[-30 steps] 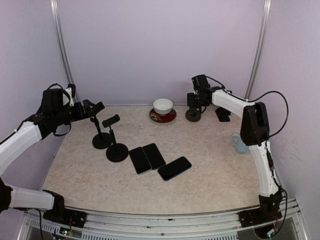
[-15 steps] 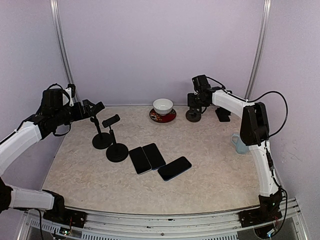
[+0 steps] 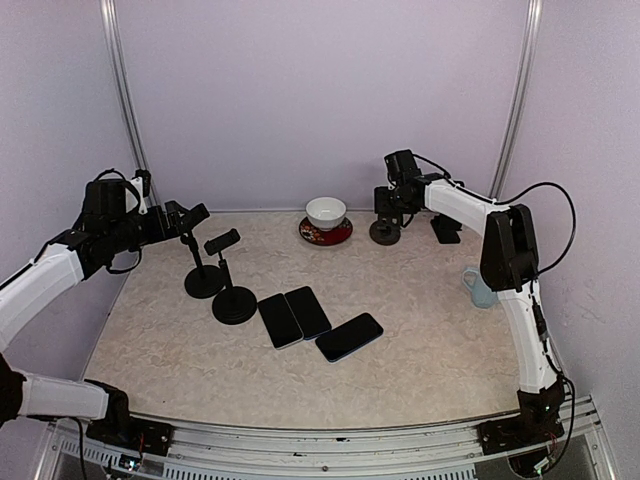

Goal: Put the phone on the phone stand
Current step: Place the phone stand at the center of the board.

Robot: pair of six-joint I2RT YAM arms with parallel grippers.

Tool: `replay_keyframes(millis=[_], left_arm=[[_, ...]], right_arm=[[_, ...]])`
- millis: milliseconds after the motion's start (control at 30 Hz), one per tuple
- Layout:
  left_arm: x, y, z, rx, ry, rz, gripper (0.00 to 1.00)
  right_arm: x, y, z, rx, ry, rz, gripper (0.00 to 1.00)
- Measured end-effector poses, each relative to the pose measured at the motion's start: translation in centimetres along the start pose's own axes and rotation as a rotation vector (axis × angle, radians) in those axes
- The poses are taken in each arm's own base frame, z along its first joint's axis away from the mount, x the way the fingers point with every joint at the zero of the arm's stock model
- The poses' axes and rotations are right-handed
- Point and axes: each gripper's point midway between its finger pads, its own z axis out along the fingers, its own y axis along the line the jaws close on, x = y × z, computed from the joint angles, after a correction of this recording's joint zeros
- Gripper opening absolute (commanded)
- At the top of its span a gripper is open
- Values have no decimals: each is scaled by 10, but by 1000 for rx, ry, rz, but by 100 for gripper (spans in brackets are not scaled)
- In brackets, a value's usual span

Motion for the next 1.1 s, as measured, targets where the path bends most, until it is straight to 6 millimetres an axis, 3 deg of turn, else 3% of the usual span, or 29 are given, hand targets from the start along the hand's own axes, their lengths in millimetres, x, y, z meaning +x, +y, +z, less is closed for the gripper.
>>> replay_keyframes(millis=[533, 1100], left_arm=[[0, 0, 1, 1, 2, -1, 99], [1, 3, 3, -1, 5, -12, 99]], right_arm=[[-2, 1, 3, -1, -5, -15, 73], [-3, -2, 10, 3, -17, -18, 79]])
